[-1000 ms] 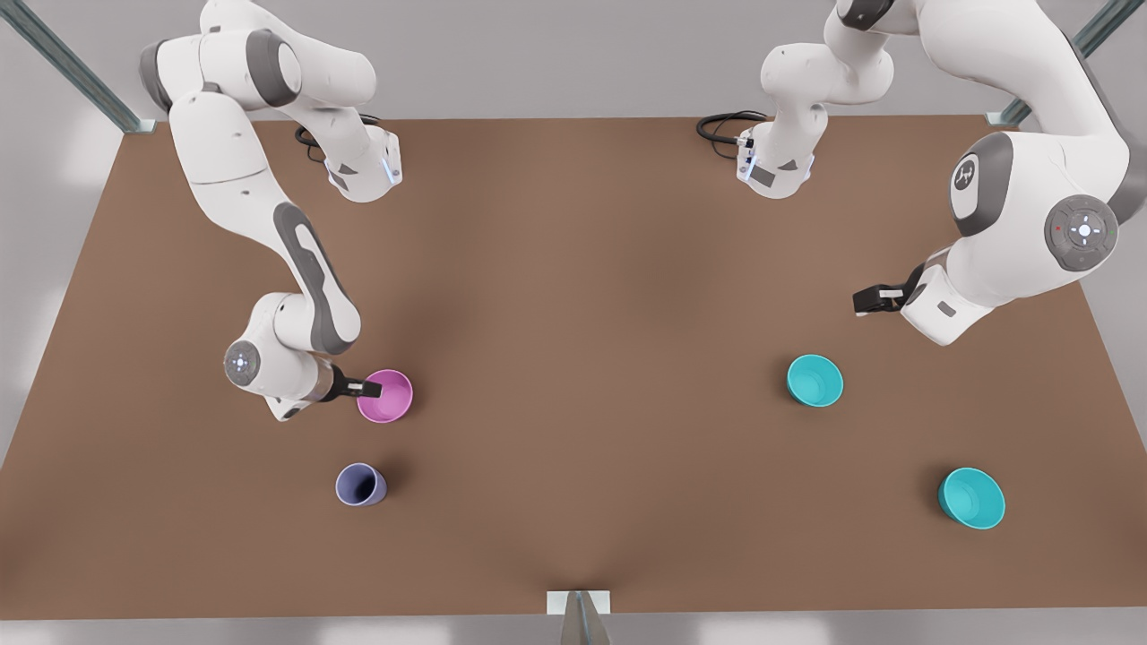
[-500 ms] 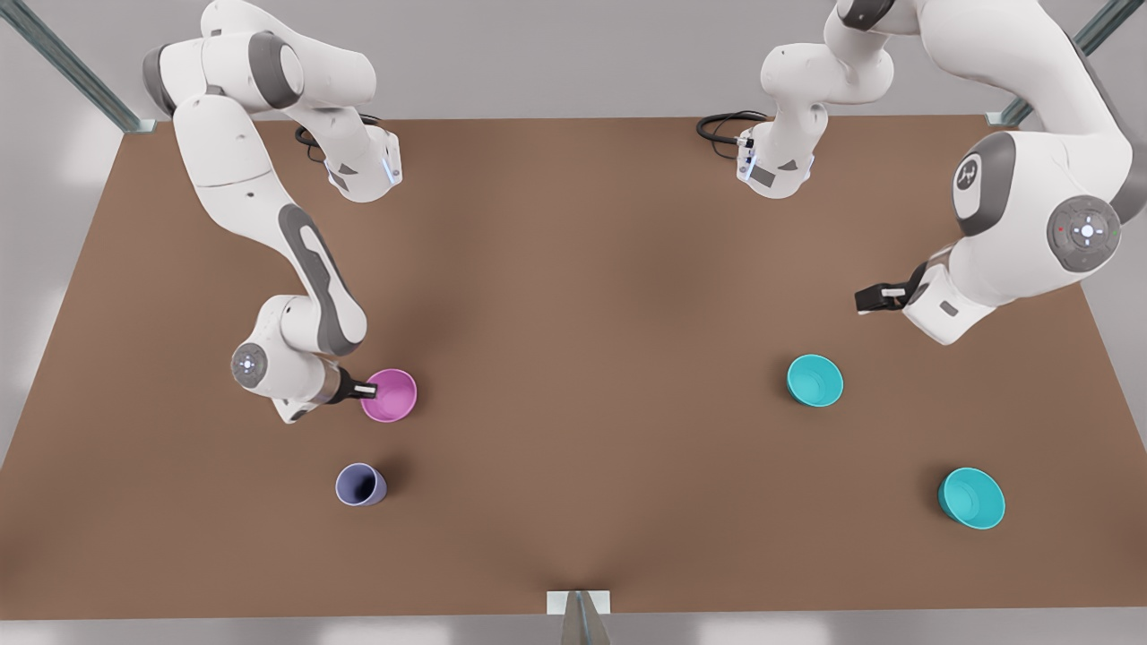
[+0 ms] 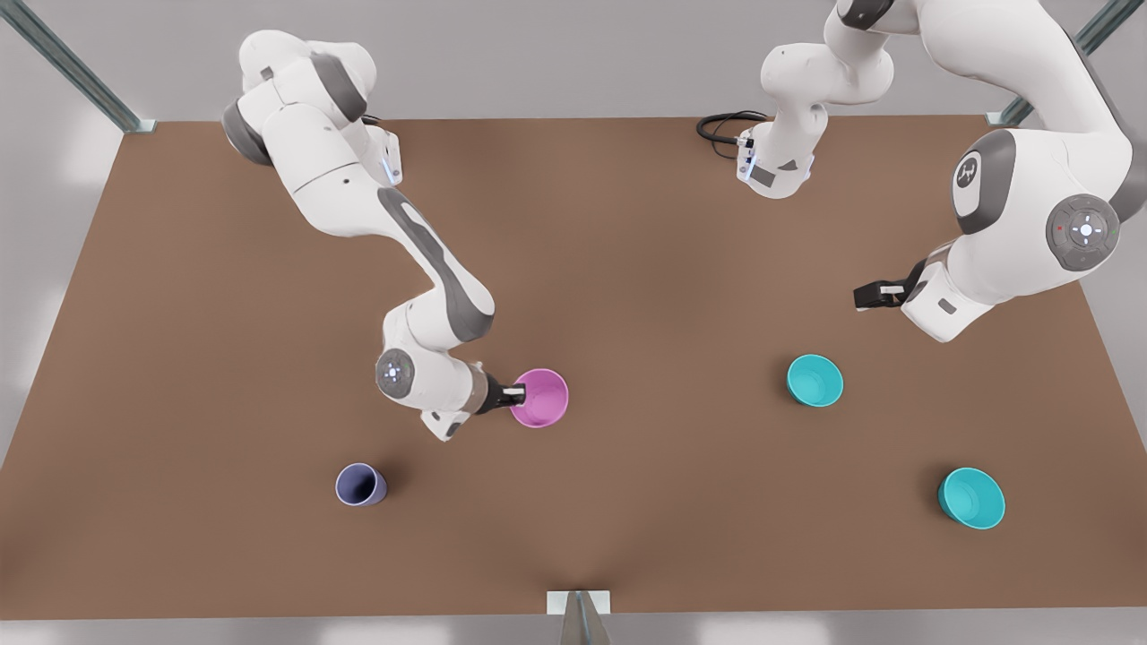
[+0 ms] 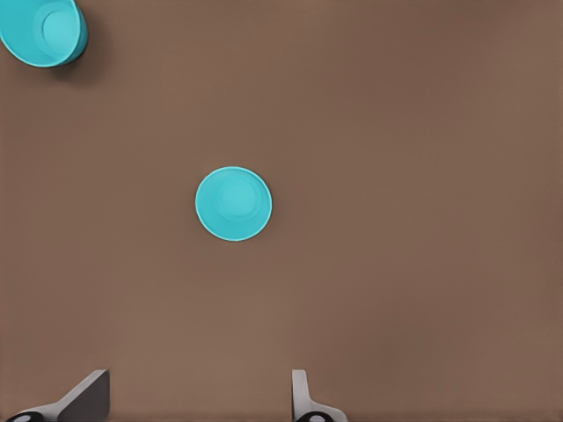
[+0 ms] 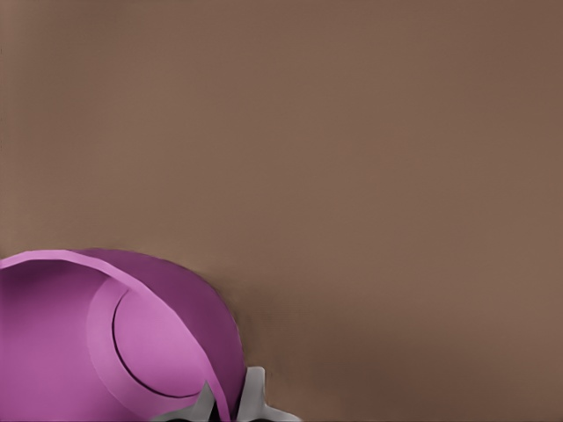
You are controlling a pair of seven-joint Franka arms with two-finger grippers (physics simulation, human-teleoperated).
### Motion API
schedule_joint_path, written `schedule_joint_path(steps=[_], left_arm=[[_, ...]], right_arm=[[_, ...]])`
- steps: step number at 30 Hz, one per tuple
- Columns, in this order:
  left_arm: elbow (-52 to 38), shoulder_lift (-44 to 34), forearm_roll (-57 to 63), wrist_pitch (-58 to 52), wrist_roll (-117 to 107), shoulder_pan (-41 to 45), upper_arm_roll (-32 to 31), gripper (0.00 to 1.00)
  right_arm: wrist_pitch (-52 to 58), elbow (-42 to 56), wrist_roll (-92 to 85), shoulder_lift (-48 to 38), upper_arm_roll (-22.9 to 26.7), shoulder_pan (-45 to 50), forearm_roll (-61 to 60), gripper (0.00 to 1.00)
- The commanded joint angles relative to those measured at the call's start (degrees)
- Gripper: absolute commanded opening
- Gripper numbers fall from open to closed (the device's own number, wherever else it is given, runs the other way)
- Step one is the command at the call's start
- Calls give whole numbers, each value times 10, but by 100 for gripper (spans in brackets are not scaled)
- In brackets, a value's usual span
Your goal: Stack the blue bowl on the pink bowl
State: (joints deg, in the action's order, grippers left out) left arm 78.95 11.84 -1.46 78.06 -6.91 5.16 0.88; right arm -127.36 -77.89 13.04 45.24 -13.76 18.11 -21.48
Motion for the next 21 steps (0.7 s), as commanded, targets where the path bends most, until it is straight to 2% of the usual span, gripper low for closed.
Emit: schedule_joint_path(steps=[1, 5, 9, 10, 11, 15, 16, 17, 18, 19, 20, 21], left_arm=[[0, -1, 0, -1, 1, -1, 0, 100], [2, 4, -1, 0, 1, -1, 0, 100], [2, 2, -1, -11, 1, -2, 0, 100], [2, 3, -1, -10, 1, -2, 0, 100], [2, 6, -2, -6, 1, -3, 0, 100], [3, 13, -20, -10, 31, -9, 10, 100], [2, 45, -41, -3, 66, -11, 27, 100], [26, 59, -46, 57, 86, -33, 28, 100], [90, 70, -50, 160, 124, -35, 32, 100], [158, 84, -65, 284, 128, -33, 32, 100], [164, 113, -95, 338, 154, -36, 32, 100], [171, 140, -117, 379, 199, -38, 33, 100]], right_arm=[[14, 65, 329, 51, 1, 22, -2, 21], [7, 178, 358, 146, 61, 97, -2, 21], [-18, 188, 361, 165, 75, 119, -2, 21], [-18, 188, 360, 168, 75, 119, -2, 74], [-19, 189, 359, 169, 75, 119, -2, 100], [6, 189, 356, 151, 74, 112, -8, 100], [95, 189, 353, 117, 73, 81, -9, 100], [210, 191, 350, 86, 68, 38, -9, 100], [385, 222, 326, 67, 70, -7, -8, 100], [508, 223, 258, 32, 76, -69, -3, 100], [599, 224, 169, 3, 81, -125, 47, 100], [650, 217, 48, -6, 78, -164, 188, 100]])
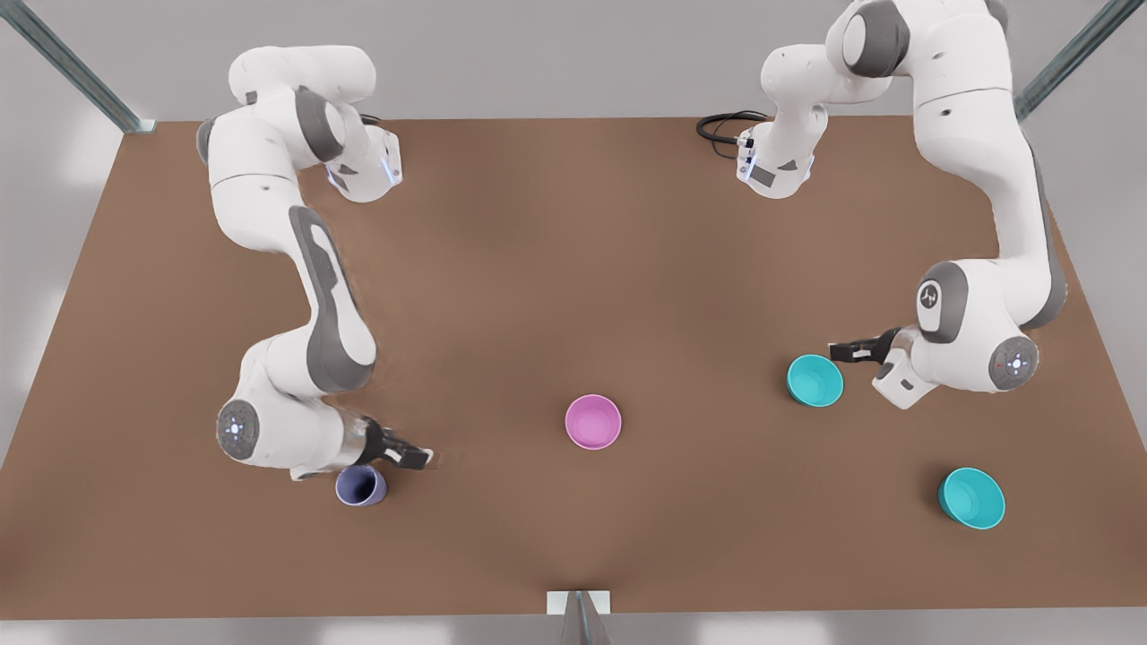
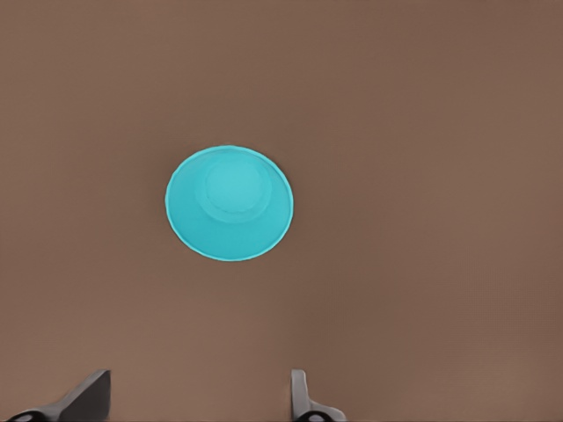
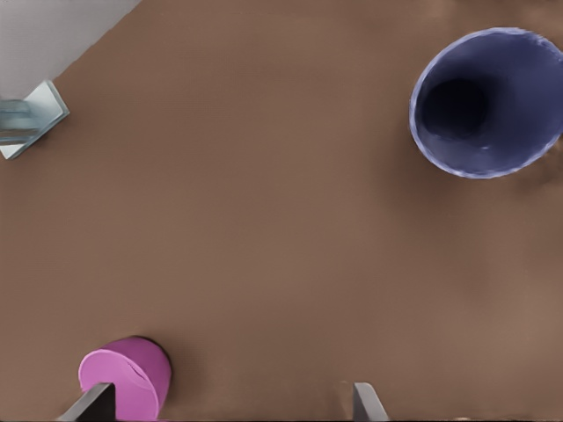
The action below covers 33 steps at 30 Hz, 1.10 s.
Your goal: Stack the blue bowl on the pink bowl
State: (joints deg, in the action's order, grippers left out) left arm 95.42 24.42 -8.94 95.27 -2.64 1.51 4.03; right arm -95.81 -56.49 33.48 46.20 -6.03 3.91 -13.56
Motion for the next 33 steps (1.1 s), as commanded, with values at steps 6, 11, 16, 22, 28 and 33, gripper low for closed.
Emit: schedule_joint_path(steps=[6, 11, 16, 22, 28, 33], left_arm=[[63, 41, -47, 261, 268, -23, 31, 100], [91, 65, -48, 254, 268, -22, 31, 100], [107, 87, -48, 260, 284, -22, 28, 100], [106, 92, -79, 265, 283, -23, 22, 38], [98, 86, -89, 273, 260, -20, 22, 21], [-51, 103, -89, 162, -95, 2, -86, 21]], right_arm=[[239, -60, -504, -190, -2, -123, 216, 100], [97, -324, -433, -386, -2, -147, 201, 100], [129, -315, -431, -374, 0, -147, 201, 100], [134, -317, -431, -367, 0, -150, 201, 100], [134, -317, -434, -364, 0, -152, 201, 100], [135, -316, -436, -361, 0, -153, 201, 100]])
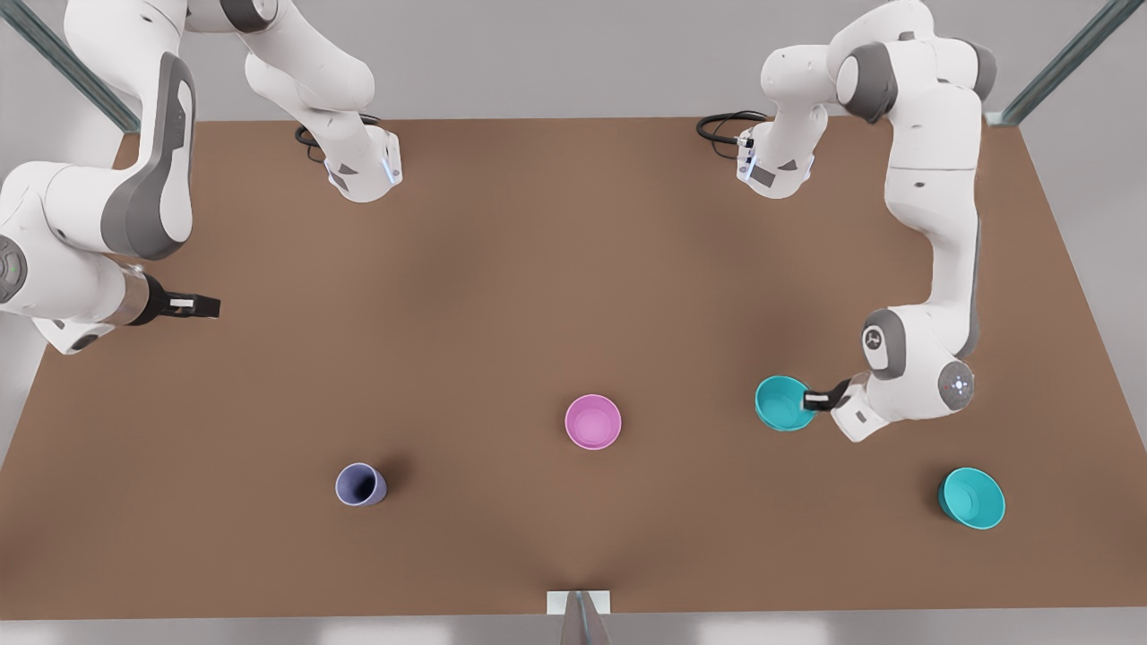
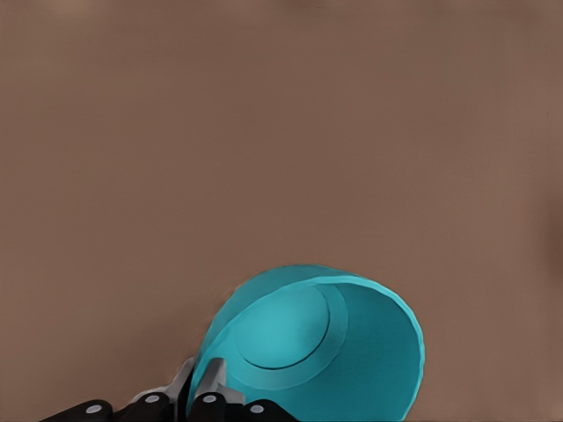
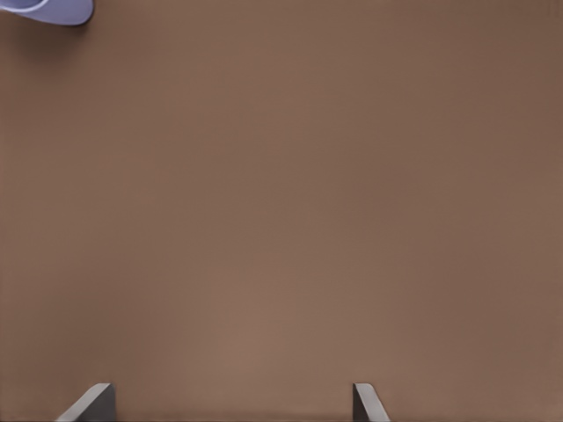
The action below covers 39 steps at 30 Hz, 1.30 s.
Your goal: Stack the blue bowl on the pink bowl
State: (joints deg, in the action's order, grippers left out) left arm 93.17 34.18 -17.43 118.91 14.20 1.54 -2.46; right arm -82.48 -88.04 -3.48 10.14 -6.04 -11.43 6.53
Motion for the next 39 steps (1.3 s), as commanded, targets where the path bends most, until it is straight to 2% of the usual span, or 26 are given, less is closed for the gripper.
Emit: schedule_joint_path(steps=[1, 5, 9, 22, 31, 39], left_arm=[[-69, 23, -2, -77, -350, 41, -26, 21], [-217, 127, -5, -71, -602, 163, -26, 21], [-314, 178, -5, -69, -714, 209, -34, 21], [-312, 194, 1, -110, -705, 215, -41, 21], [-313, 200, -2, -55, -701, 210, -55, 21], [-312, 203, -2, -57, -701, 210, -64, 21]], right_arm=[[1, 1, -62, -1, 0, 1, 0, 100], [16, 16, -30, 0, -2, 9, 0, 100], [49, 63, -33, 7, -4, 9, -5, 100], [61, 59, -38, 22, -4, 10, -4, 100], [59, 59, -39, 32, -4, 9, -4, 100], [59, 60, -40, 32, -4, 4, -4, 100]])
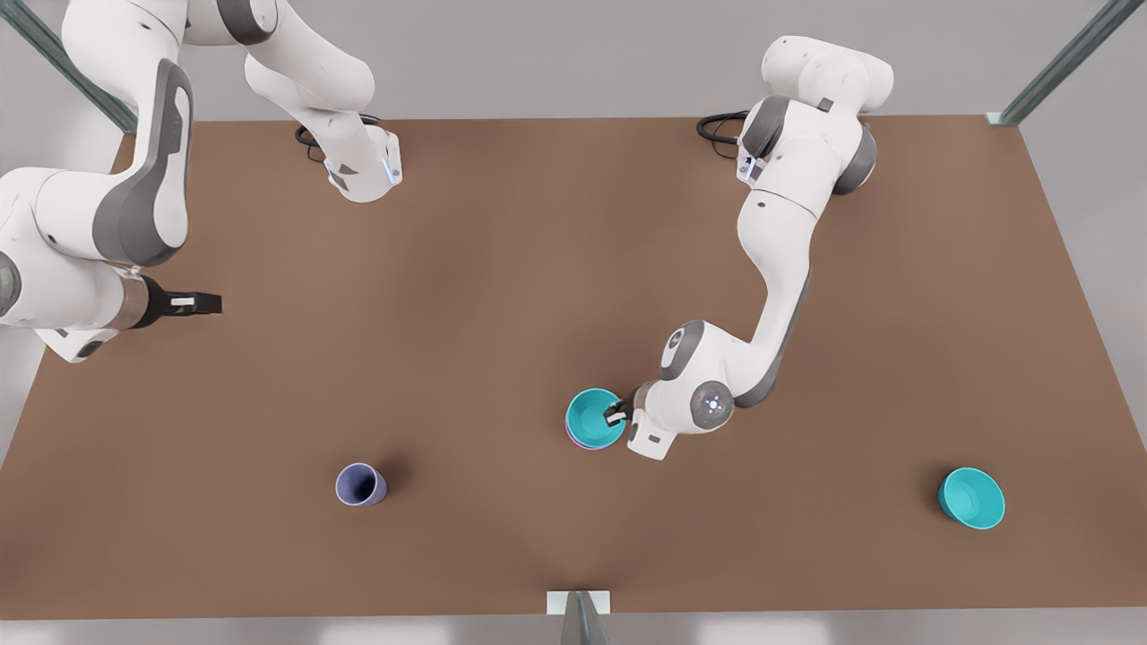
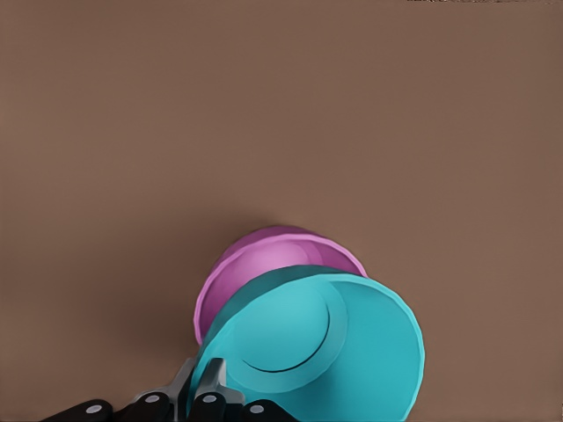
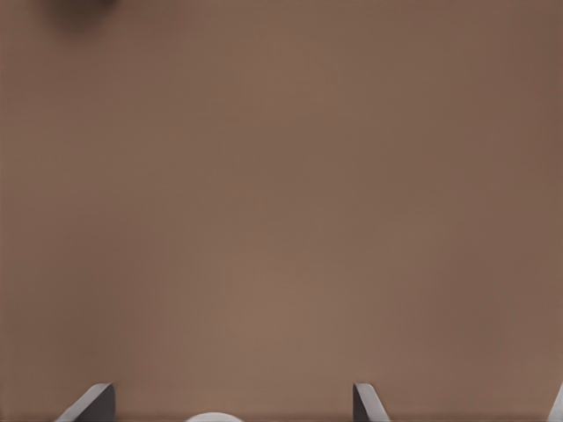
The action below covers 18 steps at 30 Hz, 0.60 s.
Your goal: Stack the blue bowl on the pink bowl
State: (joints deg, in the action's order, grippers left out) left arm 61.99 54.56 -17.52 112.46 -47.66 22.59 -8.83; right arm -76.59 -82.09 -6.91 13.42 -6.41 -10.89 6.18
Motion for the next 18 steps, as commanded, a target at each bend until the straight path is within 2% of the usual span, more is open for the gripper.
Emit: schedule_joint_path(steps=[1, 4, 5, 6, 8, 9, 10, 11, 12, 14, 15, 16, 17, 18], left_arm=[[0, -1, -1, 8, -82, 0, 0, 21], [0, 3, -1, 9, -82, 0, -1, 21], [0, 3, -1, 9, -82, 0, -3, 78], [0, 3, -1, 9, -81, 0, -3, 100], [1, -7, 5, -12, -80, -3, -1, 100], [25, -33, 27, -65, -67, -1, 28, 100], [68, -120, 92, -205, 44, -3, 107, 100], [54, -186, 116, -334, 194, -2, 196, 100], [48, -249, 159, -391, 327, -2, 225, 100], [36, -304, 164, -426, 361, -4, 230, 100], [54, -366, 171, -427, 381, -81, 162, 100], [59, -390, 191, -438, 393, -146, 89, 100], [83, -421, 189, -437, 394, -156, 83, 100], [78, -416, 189, -453, 393, -156, 84, 100]], right_arm=[[0, -1, -6, -1, 0, 1, 0, 100], [-1, -3, -6, 0, -1, -2, 0, 100], [-1, -3, -6, 0, -1, -2, 0, 100], [-1, -3, -6, 0, -1, -2, 0, 100], [-1, -3, -6, 0, 0, -2, 0, 100], [-1, -3, -6, 2, 0, -2, 0, 100], [0, -3, -6, 3, 0, -3, 0, 100], [-1, -3, -6, 3, 0, -3, 0, 100], [-1, -3, -6, 3, 0, -3, 0, 100], [0, -1, -6, 3, 0, -3, 0, 100], [0, 2, -6, 3, 0, -2, 0, 100], [0, 3, -6, 2, 0, -2, 0, 100], [0, 3, -6, 2, -1, -2, 0, 100], [0, 4, -6, 2, -1, -2, 0, 100]])
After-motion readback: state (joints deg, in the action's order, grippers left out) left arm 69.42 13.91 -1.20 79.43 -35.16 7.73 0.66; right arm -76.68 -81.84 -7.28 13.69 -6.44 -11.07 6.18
